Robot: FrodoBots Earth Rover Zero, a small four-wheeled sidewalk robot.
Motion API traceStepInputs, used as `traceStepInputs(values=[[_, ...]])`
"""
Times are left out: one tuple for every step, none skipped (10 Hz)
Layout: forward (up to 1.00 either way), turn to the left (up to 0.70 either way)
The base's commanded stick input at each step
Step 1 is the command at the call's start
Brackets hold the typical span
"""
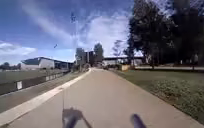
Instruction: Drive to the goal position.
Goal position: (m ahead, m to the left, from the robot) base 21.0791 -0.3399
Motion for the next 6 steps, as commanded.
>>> traceStepInputs(values=[[1.00,0.00],[1.00,0.00],[1.00,0.00],[1.00,0.00],[1.00,0.00],[1.00,0.00]])
